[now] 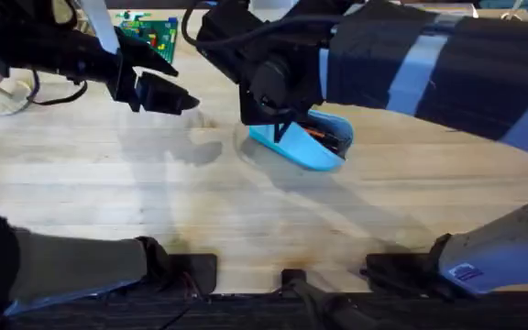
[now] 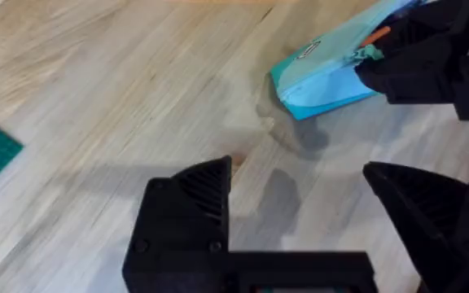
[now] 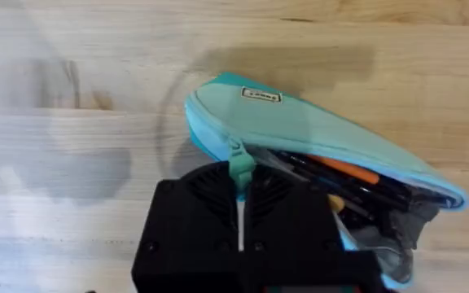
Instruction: Unzip the bag, pick up the pens from the table one at a time and place them inside, then zip the bag closed.
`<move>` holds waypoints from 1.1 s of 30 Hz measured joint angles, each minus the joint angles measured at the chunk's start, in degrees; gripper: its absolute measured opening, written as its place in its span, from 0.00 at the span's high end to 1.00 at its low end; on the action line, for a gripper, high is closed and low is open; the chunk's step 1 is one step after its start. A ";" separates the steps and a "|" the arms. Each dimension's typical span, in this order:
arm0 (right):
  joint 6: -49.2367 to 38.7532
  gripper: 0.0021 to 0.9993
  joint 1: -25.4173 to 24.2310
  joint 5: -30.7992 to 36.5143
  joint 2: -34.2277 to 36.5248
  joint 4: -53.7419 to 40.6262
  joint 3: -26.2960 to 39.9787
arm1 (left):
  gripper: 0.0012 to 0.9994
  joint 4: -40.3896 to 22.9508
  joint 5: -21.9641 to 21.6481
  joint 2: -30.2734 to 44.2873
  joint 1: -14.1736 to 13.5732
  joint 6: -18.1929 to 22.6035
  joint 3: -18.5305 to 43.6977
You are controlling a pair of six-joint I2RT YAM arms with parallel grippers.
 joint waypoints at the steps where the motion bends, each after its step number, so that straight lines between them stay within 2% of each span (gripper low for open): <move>1: 0.00 0.97 -0.14 -0.09 -0.02 0.00 0.00 | 0.01 -0.52 0.75 0.91 0.00 0.94 0.02; 5: 0.00 0.97 -0.31 -0.15 0.00 0.00 0.02 | 0.01 -3.12 3.67 4.68 0.00 5.87 0.02; 11: 0.00 0.97 -0.31 -0.15 0.00 0.42 0.02 | 0.01 -3.35 7.76 10.08 0.00 11.97 0.02; 13: 0.00 0.97 -0.31 -0.15 0.00 0.69 0.02 | 0.01 -2.68 9.27 11.72 0.00 13.34 0.02; 14: 0.00 0.97 -0.31 -0.15 -0.02 0.79 0.02 | 0.01 0.83 11.13 14.39 0.00 14.86 0.04; 21: 0.00 0.97 -0.31 -0.15 0.00 0.81 0.02 | 0.01 2.60 12.06 16.41 0.00 15.60 0.09; 27: 0.00 0.97 -0.31 -0.15 0.00 0.87 0.02 | 0.01 7.55 14.91 16.41 0.00 16.00 0.13; 33: 0.00 0.97 -0.31 -0.15 0.00 0.87 0.02 | 0.01 8.62 16.46 16.41 0.00 20.61 0.17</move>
